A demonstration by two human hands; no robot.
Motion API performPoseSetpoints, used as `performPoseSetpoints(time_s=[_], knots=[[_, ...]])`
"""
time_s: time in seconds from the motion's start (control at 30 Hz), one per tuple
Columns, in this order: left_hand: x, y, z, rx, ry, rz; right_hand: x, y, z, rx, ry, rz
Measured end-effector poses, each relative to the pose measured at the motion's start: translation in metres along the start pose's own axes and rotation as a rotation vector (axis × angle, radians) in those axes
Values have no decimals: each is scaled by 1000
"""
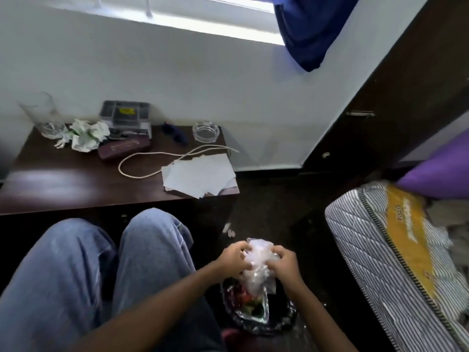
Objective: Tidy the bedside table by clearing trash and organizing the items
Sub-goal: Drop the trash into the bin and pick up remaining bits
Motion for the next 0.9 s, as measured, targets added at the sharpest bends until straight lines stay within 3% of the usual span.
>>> performPoseSetpoints(time_s=[0.17, 0.23, 0.4, 0.53, 0.7, 0.9], knots=[[12, -2, -7, -172, 122, -93, 8, 12, 61, -79, -239, 162], [1, 2, -3, -164, 136, -77, 23, 16, 83, -57, -312, 83], [-31, 6, 7, -166, 85, -57, 66, 19, 121, 96, -495, -344], [-49, 10, 12, -151, 108, -49, 59, 21, 120, 140, -613, -277], [-75, 13, 24, -122, 121, -37, 55, 31, 73, 216, -196, -205], [-132, 12, 44, -39, 74, 89, 84, 34, -49, 69, 15, -296]])
Point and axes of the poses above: each hand's wrist, its own y-axis towards the middle knuckle, its own x-axis out of the palm, z = x × y, the point moved 8 cm from there along y, towards the middle knuckle, and after that the axes turned 8 degrees about z, right-handed, at the moved point
